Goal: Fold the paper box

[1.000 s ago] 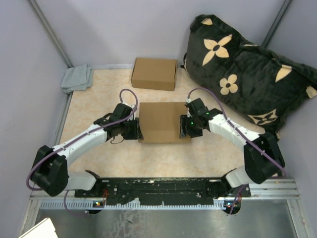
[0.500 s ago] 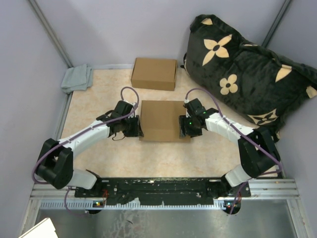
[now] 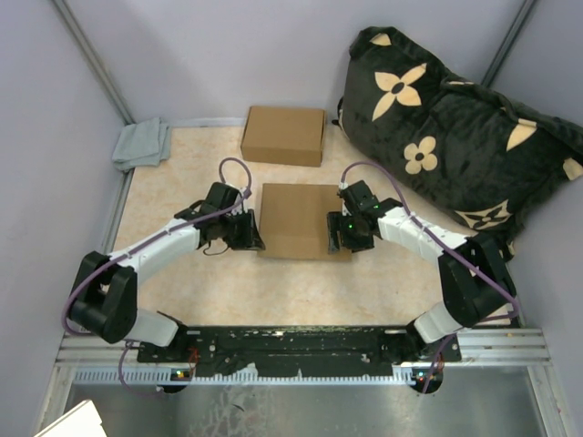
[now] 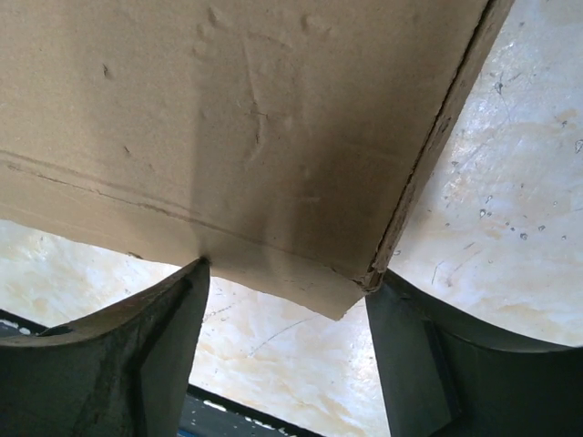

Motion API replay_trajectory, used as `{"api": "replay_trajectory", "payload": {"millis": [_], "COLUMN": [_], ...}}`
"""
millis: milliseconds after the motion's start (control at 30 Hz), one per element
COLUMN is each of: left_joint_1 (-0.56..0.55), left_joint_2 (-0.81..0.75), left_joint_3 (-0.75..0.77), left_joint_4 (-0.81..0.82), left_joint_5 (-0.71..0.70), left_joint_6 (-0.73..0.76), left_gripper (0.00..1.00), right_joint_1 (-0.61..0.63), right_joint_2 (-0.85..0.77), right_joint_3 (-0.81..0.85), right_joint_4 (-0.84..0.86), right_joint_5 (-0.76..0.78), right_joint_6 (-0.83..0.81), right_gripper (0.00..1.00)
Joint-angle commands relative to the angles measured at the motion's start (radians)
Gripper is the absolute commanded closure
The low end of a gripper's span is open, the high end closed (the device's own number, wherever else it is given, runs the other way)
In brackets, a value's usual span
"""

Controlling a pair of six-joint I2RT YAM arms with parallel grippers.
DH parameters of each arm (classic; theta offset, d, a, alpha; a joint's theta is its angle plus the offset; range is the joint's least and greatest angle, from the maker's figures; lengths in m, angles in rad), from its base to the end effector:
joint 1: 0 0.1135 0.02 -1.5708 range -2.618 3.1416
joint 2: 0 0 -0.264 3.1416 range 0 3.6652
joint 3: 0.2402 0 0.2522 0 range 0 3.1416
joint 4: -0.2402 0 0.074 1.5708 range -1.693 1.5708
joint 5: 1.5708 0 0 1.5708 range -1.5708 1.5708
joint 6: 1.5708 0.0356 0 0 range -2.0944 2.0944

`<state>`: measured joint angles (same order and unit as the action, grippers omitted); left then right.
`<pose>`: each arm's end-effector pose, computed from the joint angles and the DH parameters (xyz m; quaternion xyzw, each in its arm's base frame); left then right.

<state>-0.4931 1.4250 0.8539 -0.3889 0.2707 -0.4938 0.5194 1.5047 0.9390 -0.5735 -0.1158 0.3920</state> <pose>0.2441 -0.1420 0.2040 0.0402 0.9450 -0.2545 0.2014 0.2473 0.1462 0.1969 -0.0744 0.9724 0.1448 0.1671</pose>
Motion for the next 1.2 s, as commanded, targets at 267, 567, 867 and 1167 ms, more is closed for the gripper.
{"api": "replay_trajectory", "payload": {"millis": [267, 567, 867, 1167], "left_joint_1": [0.037, 0.058, 0.081, 0.098], "left_joint_2": [0.048, 0.019, -0.044, -0.038], "left_joint_3": [-0.041, -0.063, -0.050, -0.063], "left_joint_4": [0.111, 0.157, 0.128, 0.130], "left_joint_5": [0.072, 0.199, 0.225, 0.232], "left_joint_6": [0.021, -0.012, -0.005, 0.000], "left_gripper": [0.69, 0.72, 0.73, 0.74], "right_joint_1": [-0.013, -0.022, -0.025, -0.029], "right_joint_2": [-0.071, -0.117, -0.182, -0.202], "right_joint_3": [0.023, -0.014, -0.007, -0.045], "right_joint_4": [0.045, 0.091, 0.001, -0.002], "right_joint_5": [0.081, -0.072, 0.085, 0.157], "right_joint_6": [-0.006, 0.015, 0.017, 0.034], "right_gripper": [0.27, 0.25, 0.15, 0.14]}}
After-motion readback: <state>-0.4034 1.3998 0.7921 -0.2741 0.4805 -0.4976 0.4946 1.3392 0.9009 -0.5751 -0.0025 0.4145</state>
